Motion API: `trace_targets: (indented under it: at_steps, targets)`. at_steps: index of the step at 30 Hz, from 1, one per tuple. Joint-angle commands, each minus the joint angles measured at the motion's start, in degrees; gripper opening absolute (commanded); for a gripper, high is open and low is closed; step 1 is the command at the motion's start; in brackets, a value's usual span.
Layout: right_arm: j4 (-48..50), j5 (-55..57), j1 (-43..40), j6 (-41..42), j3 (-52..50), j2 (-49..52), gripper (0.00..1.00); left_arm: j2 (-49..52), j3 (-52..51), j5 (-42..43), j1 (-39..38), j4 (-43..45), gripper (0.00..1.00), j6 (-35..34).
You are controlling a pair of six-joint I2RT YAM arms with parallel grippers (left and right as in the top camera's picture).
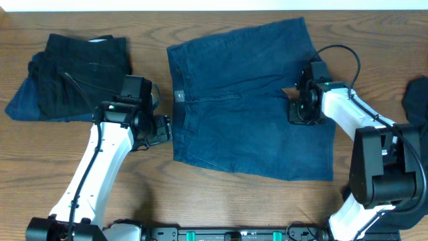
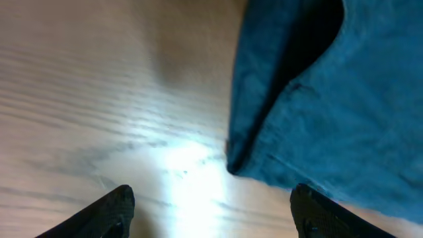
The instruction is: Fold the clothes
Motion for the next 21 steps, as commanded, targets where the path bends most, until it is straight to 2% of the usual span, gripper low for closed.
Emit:
trace_targets:
  at_steps: [1, 3, 4, 6, 10, 15, 21]
  targets:
    - [-4.6, 1.1, -0.5, -1.3, 6.2, -4.3, 0.22, 0.5, 0.1, 4.5, 0.3, -2.4, 0.77, 0.6]
    - [-7.8, 1.1, -0.5, -1.3, 9.1, -7.2, 0.29, 0.5, -0.4, 5.6, 0.3, -3.9, 0.78, 0.2]
    - [-9.0, 1.1, -0.5, -1.3, 10.3, -8.9, 0.38, 0.5, -0.9, 5.8, 0.3, -4.7, 0.78, -0.9]
    - [-10.2, 0.9, -0.5, -1.3, 11.5, -12.0, 0.46, 0.5, -2.3, 6.2, 0.3, -5.1, 0.77, -3.1]
    - [-12.1, 0.7, -0.5, -1.3, 11.6, -16.9, 0.46, 0.5, -7.7, 11.0, 0.3, -1.0, 0.75, -8.0]
    - [-14.9, 0.7, -0.5, -1.3, 11.6, -18.8, 0.47, 0.5, -16.4, 11.5, 0.3, 8.8, 0.75, -22.5]
    - [-15.6, 0.7, -0.5, -1.2, 11.5, -18.7, 0.47, 0.5, -21.0, 14.8, 0.2, 20.4, 0.74, -29.2]
